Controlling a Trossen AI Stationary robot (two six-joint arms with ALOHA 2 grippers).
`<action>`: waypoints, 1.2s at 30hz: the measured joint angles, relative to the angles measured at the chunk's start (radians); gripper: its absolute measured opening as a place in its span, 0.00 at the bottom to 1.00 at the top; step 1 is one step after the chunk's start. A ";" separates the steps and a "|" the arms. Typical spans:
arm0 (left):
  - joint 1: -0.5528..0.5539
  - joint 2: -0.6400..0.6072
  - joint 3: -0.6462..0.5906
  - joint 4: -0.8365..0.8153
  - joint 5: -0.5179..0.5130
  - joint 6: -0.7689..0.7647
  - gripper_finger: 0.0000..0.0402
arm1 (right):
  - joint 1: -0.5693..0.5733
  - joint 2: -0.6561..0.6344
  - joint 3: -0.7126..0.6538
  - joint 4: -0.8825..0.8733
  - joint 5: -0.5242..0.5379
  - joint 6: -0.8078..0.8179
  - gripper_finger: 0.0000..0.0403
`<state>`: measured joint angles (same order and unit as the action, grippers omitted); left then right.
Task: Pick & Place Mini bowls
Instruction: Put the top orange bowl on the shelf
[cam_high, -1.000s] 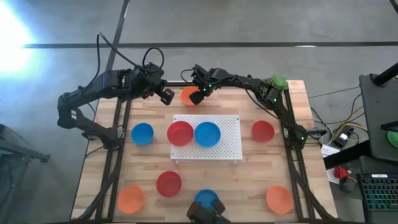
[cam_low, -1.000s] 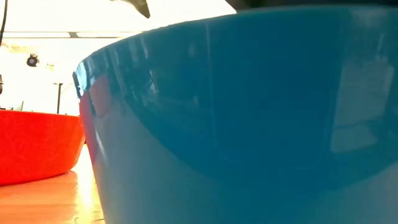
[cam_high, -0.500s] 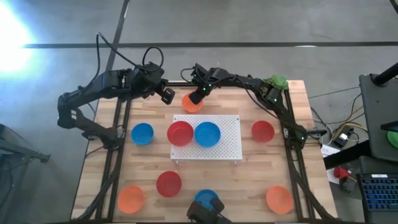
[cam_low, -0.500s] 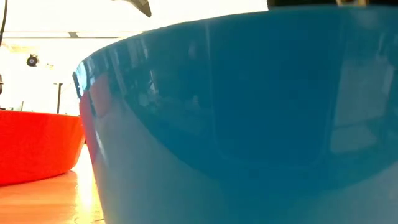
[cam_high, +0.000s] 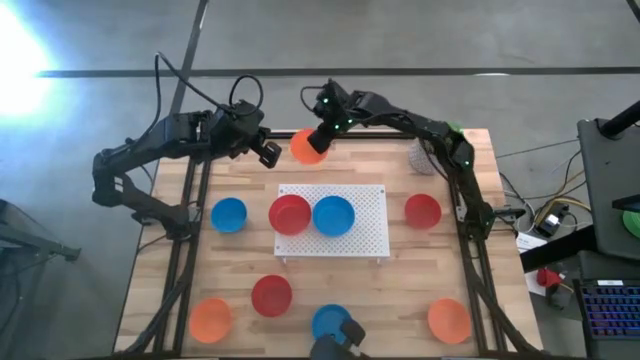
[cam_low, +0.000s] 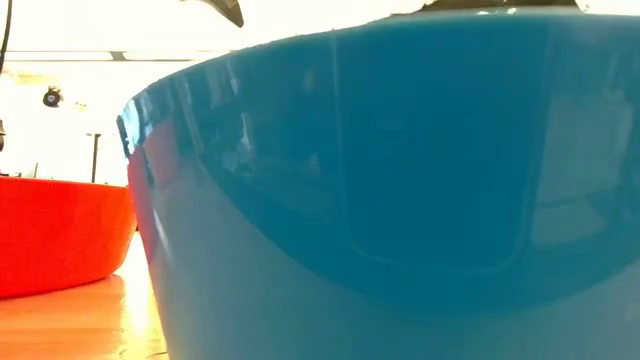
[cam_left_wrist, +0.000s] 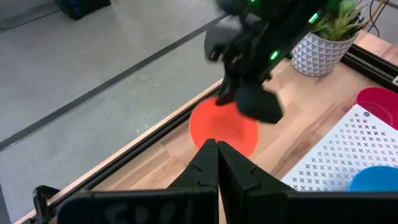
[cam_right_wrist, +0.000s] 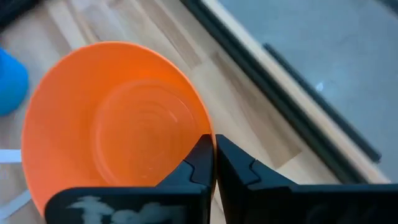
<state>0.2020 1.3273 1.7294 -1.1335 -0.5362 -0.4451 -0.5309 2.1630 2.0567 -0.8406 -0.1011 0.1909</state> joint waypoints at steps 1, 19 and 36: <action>0.000 0.000 0.000 0.000 0.000 0.001 0.00 | 0.001 -0.020 0.000 -0.008 0.000 -0.011 0.02; -0.002 0.000 0.000 0.000 0.001 0.067 0.00 | 0.054 -0.362 -0.005 -0.360 0.052 -0.214 0.02; -0.003 0.000 0.000 0.000 0.002 0.131 0.00 | 0.103 -0.469 -0.078 -0.732 -0.103 -0.315 0.02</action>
<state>0.1993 1.3273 1.7294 -1.1333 -0.5346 -0.3141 -0.4276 1.6941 1.9791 -1.5723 -0.2044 -0.1245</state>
